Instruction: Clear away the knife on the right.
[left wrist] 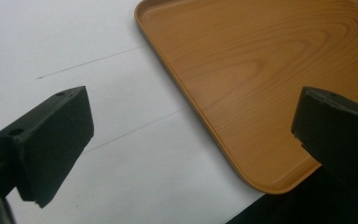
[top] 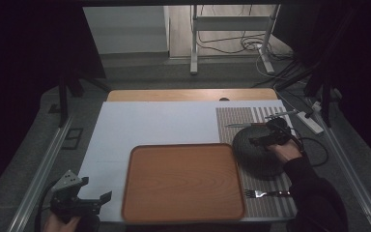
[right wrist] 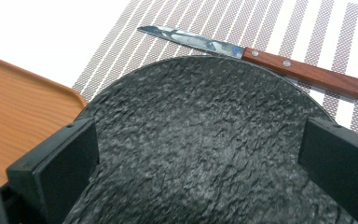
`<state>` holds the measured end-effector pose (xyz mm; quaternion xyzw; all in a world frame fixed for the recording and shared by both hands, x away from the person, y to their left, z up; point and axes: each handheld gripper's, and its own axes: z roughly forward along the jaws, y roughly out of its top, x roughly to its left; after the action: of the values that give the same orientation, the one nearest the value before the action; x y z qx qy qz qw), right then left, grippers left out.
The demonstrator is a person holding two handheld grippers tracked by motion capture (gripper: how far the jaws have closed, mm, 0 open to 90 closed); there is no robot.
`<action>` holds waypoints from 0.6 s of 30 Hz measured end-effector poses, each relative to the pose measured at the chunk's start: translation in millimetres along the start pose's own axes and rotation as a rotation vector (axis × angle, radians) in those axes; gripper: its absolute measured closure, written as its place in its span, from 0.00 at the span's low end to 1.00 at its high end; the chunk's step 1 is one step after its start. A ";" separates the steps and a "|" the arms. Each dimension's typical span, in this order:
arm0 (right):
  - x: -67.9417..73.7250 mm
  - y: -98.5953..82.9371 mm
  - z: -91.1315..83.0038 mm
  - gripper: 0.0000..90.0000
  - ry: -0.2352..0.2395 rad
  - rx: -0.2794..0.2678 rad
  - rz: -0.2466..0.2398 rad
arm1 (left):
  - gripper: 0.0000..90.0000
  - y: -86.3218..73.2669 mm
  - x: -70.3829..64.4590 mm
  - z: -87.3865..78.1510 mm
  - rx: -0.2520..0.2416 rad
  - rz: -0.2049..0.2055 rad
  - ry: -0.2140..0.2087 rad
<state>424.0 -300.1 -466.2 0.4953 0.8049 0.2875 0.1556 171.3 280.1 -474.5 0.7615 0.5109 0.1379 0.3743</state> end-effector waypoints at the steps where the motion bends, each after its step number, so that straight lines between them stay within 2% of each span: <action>1: -1.4 1.0 1.6 0.00 0.000 0.004 0.004 | 0.00 0.0 0.0 0.0 0.000 0.000 0.000; 8: -12.5 10.7 10.4 0.00 -0.006 0.018 0.029 | 0.00 0.1 0.1 0.1 0.001 0.002 0.000; 18: -22.3 23.7 23.7 0.00 -0.029 0.035 0.026 | 0.00 0.3 -0.1 0.5 0.002 0.003 -0.001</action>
<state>463.8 -304.4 -471.0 0.5124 0.8010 0.2682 0.1547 171.7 279.8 -474.7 0.7628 0.5096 0.1377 0.3736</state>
